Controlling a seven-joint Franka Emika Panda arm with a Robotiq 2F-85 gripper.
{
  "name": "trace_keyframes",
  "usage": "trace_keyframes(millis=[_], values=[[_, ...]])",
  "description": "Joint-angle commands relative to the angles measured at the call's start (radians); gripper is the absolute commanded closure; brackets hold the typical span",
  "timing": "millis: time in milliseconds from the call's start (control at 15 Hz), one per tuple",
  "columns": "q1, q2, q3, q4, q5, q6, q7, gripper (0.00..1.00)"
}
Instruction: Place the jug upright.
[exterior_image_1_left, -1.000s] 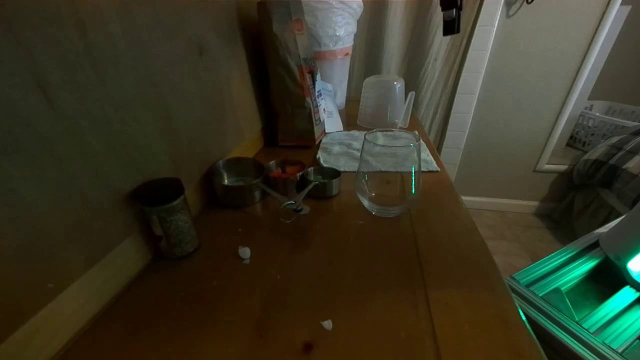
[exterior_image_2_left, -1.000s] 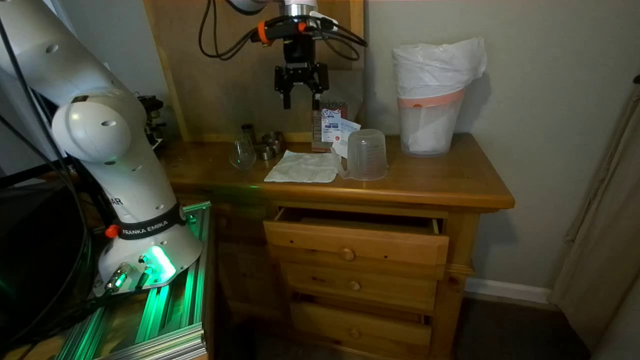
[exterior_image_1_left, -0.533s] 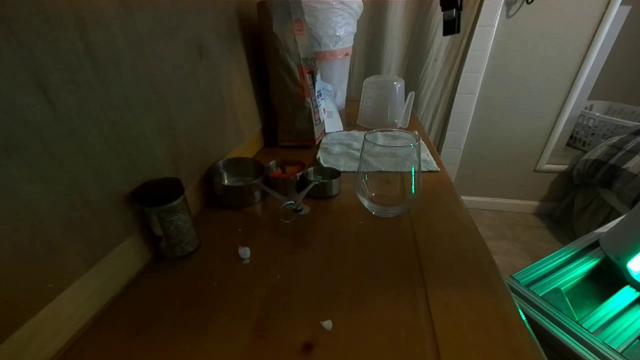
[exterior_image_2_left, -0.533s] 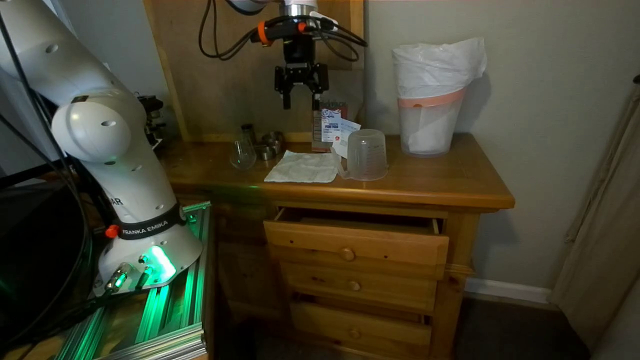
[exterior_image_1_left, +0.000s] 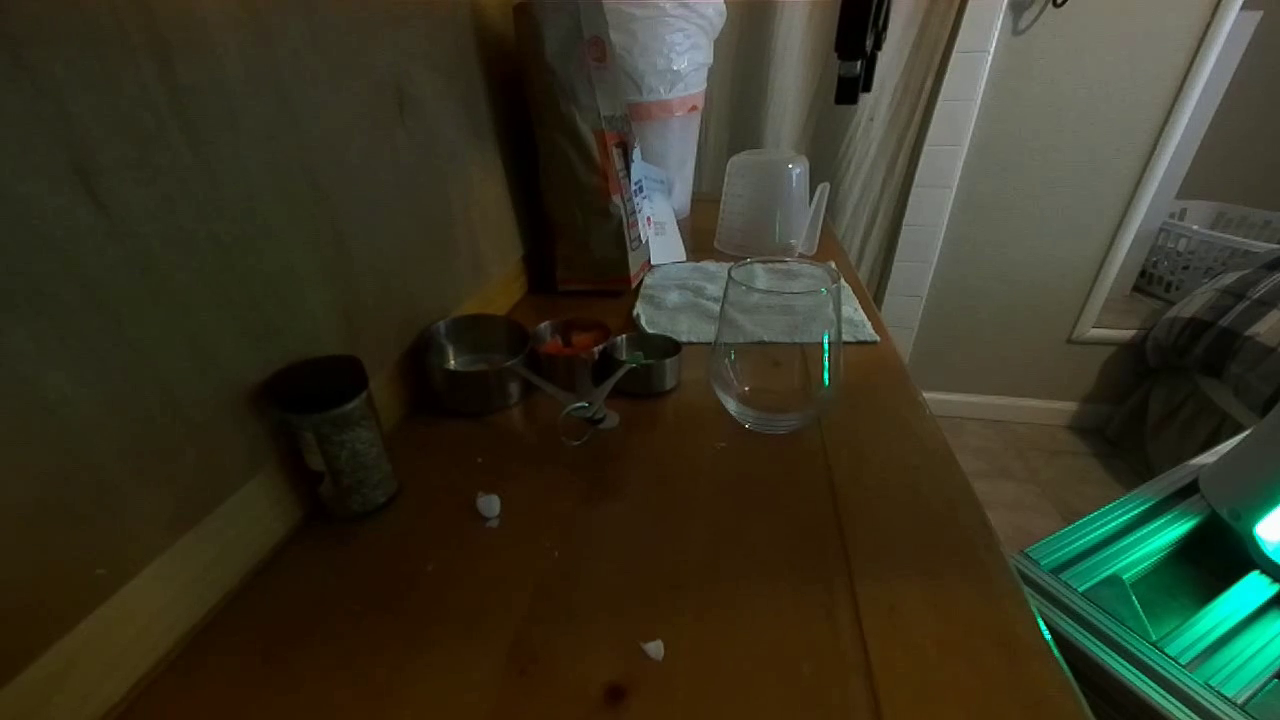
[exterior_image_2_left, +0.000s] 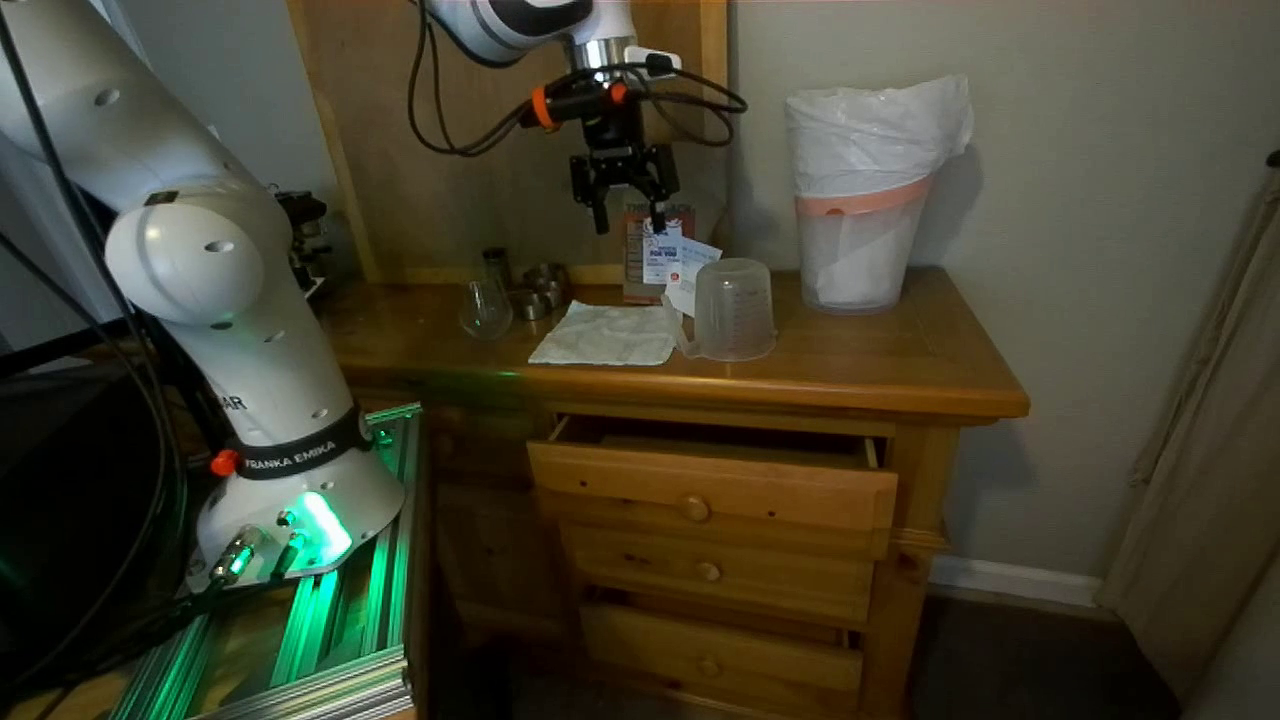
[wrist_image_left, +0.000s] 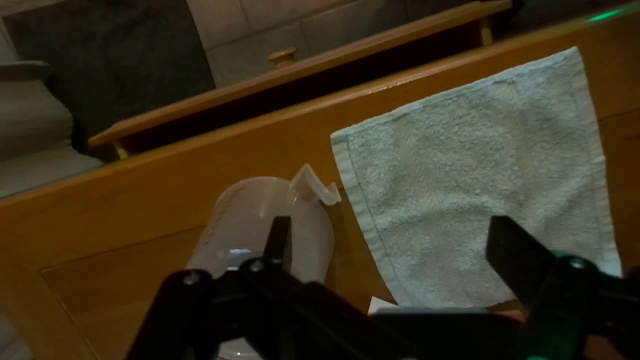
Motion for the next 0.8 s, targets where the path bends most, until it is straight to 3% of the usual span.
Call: trace_keyframes(millis=[0, 733], values=[[0.013, 0.009, -0.011, -0.075, -0.016, 0.147, -0.017, 0.00], [0.000, 0.121, -0.025, -0.152, -0.125, 0.330, -0.144, 0.00]])
